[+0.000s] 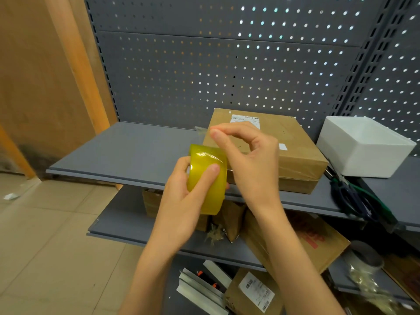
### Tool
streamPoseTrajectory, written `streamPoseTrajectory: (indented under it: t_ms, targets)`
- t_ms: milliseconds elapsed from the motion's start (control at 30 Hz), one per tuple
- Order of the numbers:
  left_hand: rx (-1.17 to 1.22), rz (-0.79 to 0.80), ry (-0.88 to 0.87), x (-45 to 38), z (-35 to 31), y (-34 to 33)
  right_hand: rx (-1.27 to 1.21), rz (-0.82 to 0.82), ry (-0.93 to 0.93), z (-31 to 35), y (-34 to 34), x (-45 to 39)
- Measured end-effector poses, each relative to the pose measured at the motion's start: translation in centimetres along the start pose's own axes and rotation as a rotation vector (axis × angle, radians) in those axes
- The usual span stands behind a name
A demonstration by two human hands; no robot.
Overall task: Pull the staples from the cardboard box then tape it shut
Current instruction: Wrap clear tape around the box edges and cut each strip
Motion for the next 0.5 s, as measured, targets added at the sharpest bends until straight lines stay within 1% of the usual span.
streamPoseTrajectory:
  t_ms: [100,233,300,400,433,500]
  targets:
    - [0.117,0.070,0.065,0.1,0.1,-0.4,-0.055,0.007,-0.109,-1.4,0.1,-0.4]
    - [0.163,0.172,0.139,0.5,0.9,-1.2,-0.113,-0.012,-0.210,-3.2,0.4,-0.2]
    - [0.151,0.163,0.177,0.6,1.5,-1.5,-0.023,-0.029,-0.159,-3.3,0.6,0.2]
    - [0.001,0.093,0.190,0.3,2.3,-1.3,0.140,-0.057,-0.018,-2.6,0.4,0.8]
    - [-0.019,0.085,0.204,0.1,2.5,-1.3,0.142,-0.078,0.010,-2.3,0.3,0.9]
    - [0.029,0.107,0.273,-0.2,3.1,-1.4,0.117,-0.132,0.043,-1.9,0.4,0.7]
Point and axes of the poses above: each hand's wrist, its own x-axis away from the middle knuckle, its own y-axis out of the back of the hand, z = x × y, the point moved 8 cm from there along -x, towards the middle knuckle, and after that the axes turned 9 degrees about -x, right-handed, at the moved point
